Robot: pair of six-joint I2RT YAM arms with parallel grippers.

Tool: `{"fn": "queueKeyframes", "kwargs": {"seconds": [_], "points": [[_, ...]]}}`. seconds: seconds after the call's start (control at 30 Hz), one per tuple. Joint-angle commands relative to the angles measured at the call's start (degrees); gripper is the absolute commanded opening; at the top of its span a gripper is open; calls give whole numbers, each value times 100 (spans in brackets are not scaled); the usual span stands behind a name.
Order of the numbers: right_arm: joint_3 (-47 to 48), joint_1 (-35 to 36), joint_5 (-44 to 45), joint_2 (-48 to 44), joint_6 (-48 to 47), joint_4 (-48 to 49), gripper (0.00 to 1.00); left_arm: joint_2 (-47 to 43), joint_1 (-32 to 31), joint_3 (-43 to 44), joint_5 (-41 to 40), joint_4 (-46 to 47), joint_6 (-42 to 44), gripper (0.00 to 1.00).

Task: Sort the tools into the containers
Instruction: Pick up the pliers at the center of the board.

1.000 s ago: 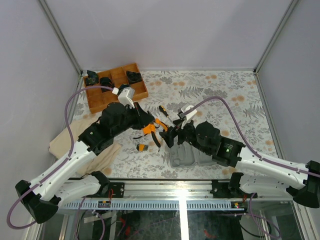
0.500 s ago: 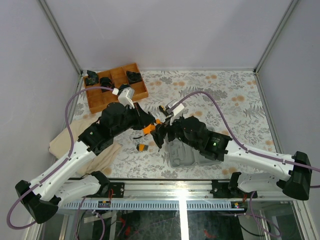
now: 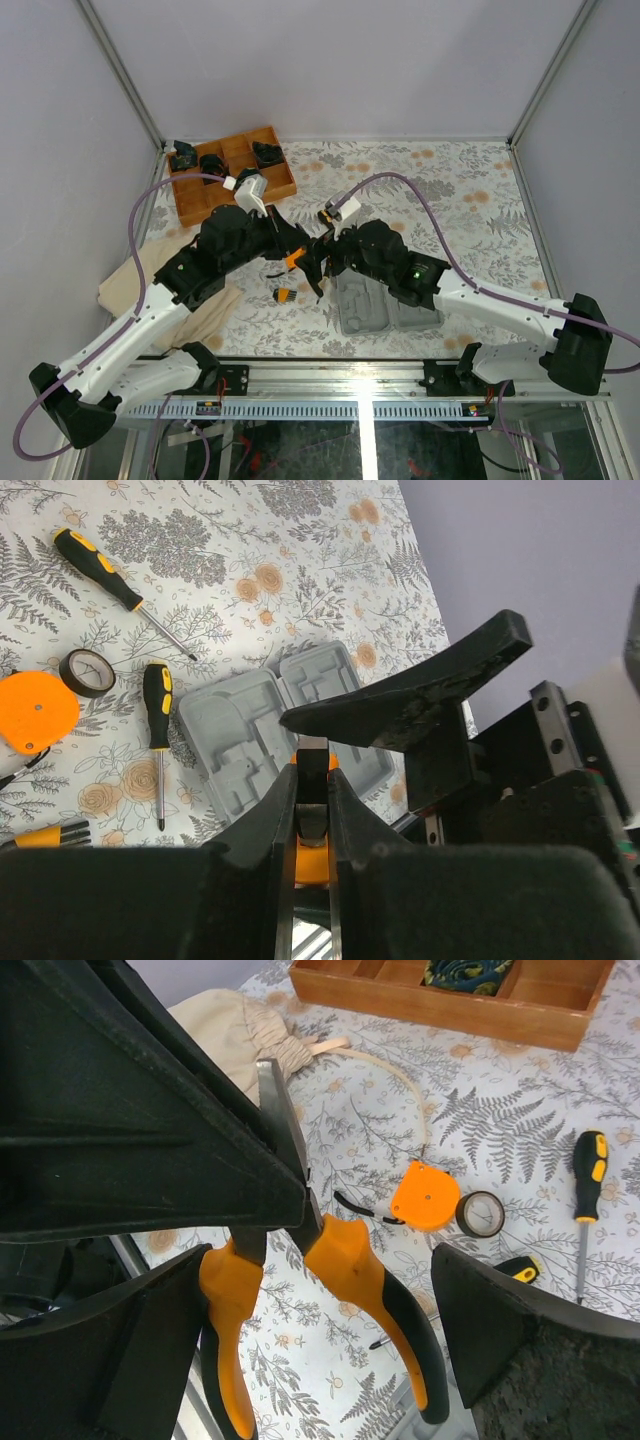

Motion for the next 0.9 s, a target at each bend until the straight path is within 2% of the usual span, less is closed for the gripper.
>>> {"fn": "queueKeyframes", "kwargs": {"seconds": [0.0, 0.1, 0.23, 0.43, 0.6, 0.87], "points": [[276, -50, -152, 173, 145, 331, 94, -86, 26, 139, 158, 309, -130, 0], [248, -46, -15, 244, 232, 354, 92, -115, 11, 129, 136, 335, -134, 0], [227, -51, 12, 296, 306, 396, 84, -115, 22, 116, 123, 332, -147, 0], [236, -55, 22, 339, 372, 413, 61, -151, 18, 91, 44, 294, -92, 0], [226, -46, 79, 331, 474, 414, 46, -183, 19, 70, 13, 311, -10, 0], [80, -51, 174, 153, 603, 540, 18, -163, 13, 77, 248, 363, 68, 0]]}}
